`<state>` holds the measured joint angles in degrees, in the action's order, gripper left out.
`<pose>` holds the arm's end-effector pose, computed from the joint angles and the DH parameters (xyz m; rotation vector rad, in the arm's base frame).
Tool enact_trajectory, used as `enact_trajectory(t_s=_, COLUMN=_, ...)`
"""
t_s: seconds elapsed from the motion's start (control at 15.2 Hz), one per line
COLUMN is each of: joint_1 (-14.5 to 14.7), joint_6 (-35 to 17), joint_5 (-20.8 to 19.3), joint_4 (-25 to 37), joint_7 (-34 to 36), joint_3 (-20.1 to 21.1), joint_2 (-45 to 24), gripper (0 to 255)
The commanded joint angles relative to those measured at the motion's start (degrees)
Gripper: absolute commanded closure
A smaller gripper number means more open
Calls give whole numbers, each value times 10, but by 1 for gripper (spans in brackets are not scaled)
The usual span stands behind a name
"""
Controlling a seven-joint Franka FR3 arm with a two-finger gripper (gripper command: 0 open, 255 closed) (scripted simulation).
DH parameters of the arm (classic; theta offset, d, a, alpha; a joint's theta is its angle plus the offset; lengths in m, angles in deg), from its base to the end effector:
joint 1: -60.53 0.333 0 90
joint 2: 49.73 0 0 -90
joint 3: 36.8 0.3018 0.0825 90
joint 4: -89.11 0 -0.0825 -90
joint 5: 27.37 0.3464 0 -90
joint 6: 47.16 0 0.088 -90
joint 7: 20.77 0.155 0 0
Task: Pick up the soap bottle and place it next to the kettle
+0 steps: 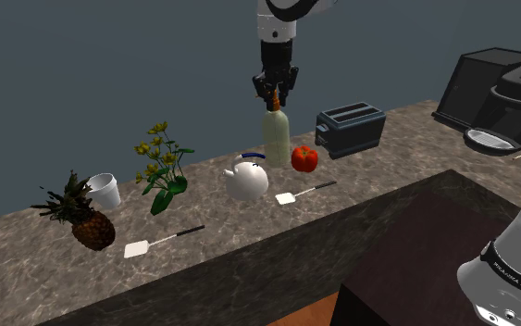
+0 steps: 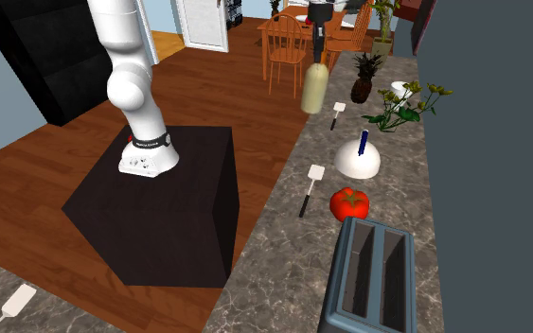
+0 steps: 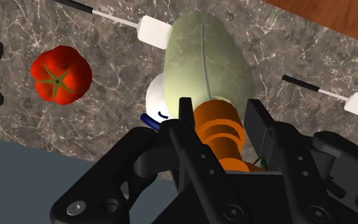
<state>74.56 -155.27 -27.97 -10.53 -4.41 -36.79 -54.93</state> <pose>0.5457 0.1352 0.4674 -3.1344 0.0588 -0.0905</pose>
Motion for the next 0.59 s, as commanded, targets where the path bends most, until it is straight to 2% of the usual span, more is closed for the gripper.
enact_trajectory(t_s=0.0, joint_1=0, joint_6=-16, joint_5=0, joint_4=-15, joint_7=0, joint_3=0, joint_2=0, gripper=255)
enact_trajectory(t_s=0.53, joint_1=0, joint_6=-75, joint_5=0, joint_4=-65, joint_7=0, joint_3=0, joint_2=-10, gripper=255)
